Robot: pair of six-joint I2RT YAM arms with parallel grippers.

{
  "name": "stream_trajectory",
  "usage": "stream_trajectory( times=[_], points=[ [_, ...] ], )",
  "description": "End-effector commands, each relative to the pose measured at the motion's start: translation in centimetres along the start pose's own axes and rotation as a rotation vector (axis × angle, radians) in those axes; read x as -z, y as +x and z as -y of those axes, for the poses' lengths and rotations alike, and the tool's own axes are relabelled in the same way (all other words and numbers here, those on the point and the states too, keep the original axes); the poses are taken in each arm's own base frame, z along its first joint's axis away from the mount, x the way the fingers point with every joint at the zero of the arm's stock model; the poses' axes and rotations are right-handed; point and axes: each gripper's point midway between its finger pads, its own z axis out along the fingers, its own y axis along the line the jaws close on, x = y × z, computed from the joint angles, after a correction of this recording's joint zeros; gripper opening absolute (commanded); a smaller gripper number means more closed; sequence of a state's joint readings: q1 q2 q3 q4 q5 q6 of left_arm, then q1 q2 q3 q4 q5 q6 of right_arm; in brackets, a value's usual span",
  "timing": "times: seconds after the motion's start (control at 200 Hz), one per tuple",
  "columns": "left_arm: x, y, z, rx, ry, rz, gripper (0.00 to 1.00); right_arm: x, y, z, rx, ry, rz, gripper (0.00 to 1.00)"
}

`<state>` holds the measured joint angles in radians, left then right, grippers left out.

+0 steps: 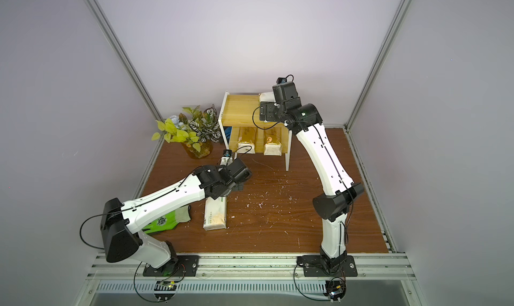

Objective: Place the tissue boxes on the shelf by color
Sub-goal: Place a box of tissues on the shelf, then pick up the box of tissues from the center of the board.

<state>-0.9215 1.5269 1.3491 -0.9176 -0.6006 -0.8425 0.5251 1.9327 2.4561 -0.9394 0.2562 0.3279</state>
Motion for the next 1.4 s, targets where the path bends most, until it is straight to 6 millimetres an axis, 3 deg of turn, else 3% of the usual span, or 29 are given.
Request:
stream_trajectory(
  times=[0.0,0.16,0.315,0.515,0.606,0.731,0.911,1.181,1.396],
  points=[
    [0.0,0.0,-0.3,0.007,-0.012,-0.007,0.98,2.8,-1.9,-0.1,-0.013,-0.029,0.068,0.99],
    [0.6,-0.5,-0.9,0.022,-0.017,0.021,0.98,5.0,-2.1,1.2,-0.034,0.011,0.091,0.99],
    [1.0,0.0,-2.3,0.048,-0.032,0.037,0.98,7.1,0.2,3.1,-0.086,0.035,0.111,0.99],
    [-0.1,5.4,-4.2,0.099,-0.018,-0.081,0.99,9.4,4.6,5.8,-0.135,0.063,0.106,0.99],
    [-0.3,6.8,-4.3,0.084,-0.005,-0.122,0.99,9.9,5.9,6.4,-0.134,0.062,0.101,0.99],
    [-0.2,7.3,-4.7,0.100,0.000,-0.128,0.99,9.7,6.9,7.2,-0.093,0.105,0.083,0.99],
    [-0.3,7.5,-4.6,0.098,-0.001,-0.142,0.99,8.9,6.6,5.8,-0.089,0.050,0.063,0.99],
    [-1.2,13.8,-6.5,0.197,-0.005,-0.291,0.99,7.8,8.3,5.6,-0.098,0.038,0.017,0.99],
    [-0.8,14.7,-6.2,0.187,0.037,-0.330,0.98,8.1,8.6,6.1,-0.094,0.054,0.025,0.99]
  ],
)
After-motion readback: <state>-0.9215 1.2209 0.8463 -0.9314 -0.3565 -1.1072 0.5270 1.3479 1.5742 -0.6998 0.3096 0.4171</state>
